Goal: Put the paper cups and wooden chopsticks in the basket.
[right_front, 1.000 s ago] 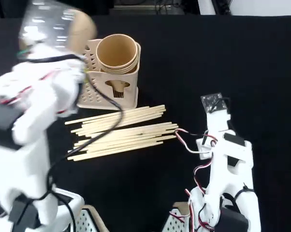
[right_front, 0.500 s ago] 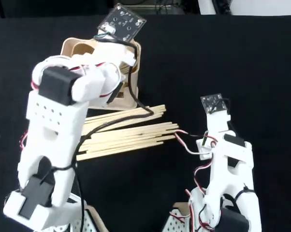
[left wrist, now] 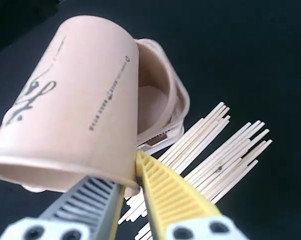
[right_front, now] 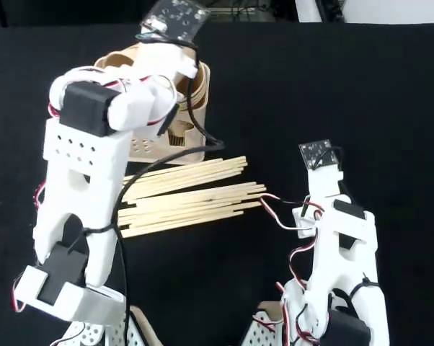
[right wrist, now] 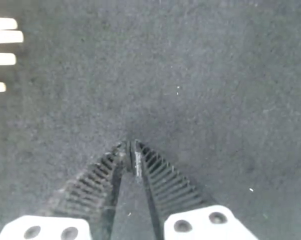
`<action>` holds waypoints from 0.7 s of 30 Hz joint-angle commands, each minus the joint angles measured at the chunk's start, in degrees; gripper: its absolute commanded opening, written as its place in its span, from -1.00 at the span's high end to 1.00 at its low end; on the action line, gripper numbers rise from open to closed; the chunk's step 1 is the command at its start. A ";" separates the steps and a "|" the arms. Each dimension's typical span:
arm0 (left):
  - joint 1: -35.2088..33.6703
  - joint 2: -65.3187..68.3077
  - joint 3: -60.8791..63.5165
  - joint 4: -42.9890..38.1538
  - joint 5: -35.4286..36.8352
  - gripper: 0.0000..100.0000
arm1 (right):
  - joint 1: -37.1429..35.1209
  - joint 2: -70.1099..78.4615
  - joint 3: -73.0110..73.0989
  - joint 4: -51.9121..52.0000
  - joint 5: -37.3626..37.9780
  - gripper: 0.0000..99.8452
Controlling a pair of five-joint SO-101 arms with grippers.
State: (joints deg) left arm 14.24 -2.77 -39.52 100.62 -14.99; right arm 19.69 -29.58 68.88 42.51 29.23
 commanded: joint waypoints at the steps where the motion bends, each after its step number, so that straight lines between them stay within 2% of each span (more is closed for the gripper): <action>1: -1.36 -0.53 -1.98 0.26 -0.26 0.94 | -0.70 -1.27 -0.13 -0.79 -0.44 0.96; 6: -0.75 -0.70 -0.22 0.26 -0.35 0.94 | -0.70 -1.27 -3.12 -2.11 -0.44 0.96; 10: -0.75 -0.88 2.86 0.26 -0.35 0.94 | 2.11 -1.36 -13.23 1.14 -0.88 0.96; 15: -0.04 -3.34 6.37 0.26 -1.85 0.94 | 4.84 -1.36 -32.84 8.09 -8.79 0.96; 21: 4.26 -10.02 10.51 0.26 -2.81 0.94 | 1.23 -1.27 -54.81 12.13 -17.32 0.96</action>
State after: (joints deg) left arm 16.44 -8.66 -29.49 100.44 -17.54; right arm 22.77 -29.58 25.98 53.85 15.96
